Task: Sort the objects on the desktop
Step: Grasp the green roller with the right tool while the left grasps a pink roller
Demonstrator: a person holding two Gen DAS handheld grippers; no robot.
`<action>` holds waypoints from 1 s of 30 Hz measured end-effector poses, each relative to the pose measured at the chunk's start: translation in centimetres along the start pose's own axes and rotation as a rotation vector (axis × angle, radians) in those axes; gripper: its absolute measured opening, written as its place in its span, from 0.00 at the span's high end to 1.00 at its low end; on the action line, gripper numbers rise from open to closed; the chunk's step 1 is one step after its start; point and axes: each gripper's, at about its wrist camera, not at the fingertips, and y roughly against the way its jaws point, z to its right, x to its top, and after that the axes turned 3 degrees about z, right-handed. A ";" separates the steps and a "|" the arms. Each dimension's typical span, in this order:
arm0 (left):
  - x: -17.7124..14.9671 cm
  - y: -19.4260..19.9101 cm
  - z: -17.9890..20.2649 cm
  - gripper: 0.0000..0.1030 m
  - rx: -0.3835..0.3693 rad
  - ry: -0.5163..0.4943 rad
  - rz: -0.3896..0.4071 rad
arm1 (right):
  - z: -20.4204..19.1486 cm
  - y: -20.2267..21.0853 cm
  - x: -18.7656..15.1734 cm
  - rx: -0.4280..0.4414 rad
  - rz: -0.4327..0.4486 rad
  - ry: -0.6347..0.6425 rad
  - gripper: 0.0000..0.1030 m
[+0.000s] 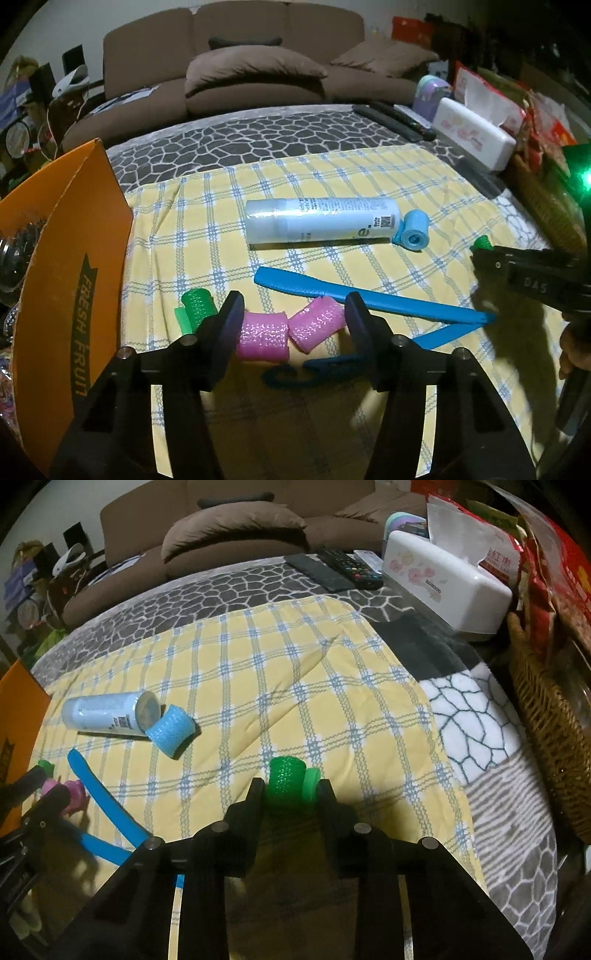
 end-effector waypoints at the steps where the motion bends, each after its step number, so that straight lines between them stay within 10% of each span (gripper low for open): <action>1: 0.0 0.1 0.0 0.53 0.000 0.001 0.002 | 0.0 0.1 0.0 -0.003 0.004 0.004 0.73; 6: 0.6 1.1 -0.6 0.78 -0.027 0.026 0.021 | -0.1 1.6 0.6 0.011 0.043 -0.003 0.73; 13: 0.9 1.6 -3.7 0.77 -0.060 0.172 0.004 | -0.8 3.8 1.6 0.093 0.079 -0.030 0.73; 16: 1.0 1.6 -3.9 0.59 -0.096 0.197 -0.001 | -1.4 4.2 1.8 0.113 0.082 -0.022 0.73; 24: 0.4 0.6 1.9 0.54 -0.052 -0.093 0.030 | -2.5 3.8 1.5 0.137 0.060 -0.006 0.73; 30: -1.0 -0.9 3.0 0.73 -0.038 -0.150 -0.004 | -3.5 3.5 1.0 0.137 0.045 0.029 0.73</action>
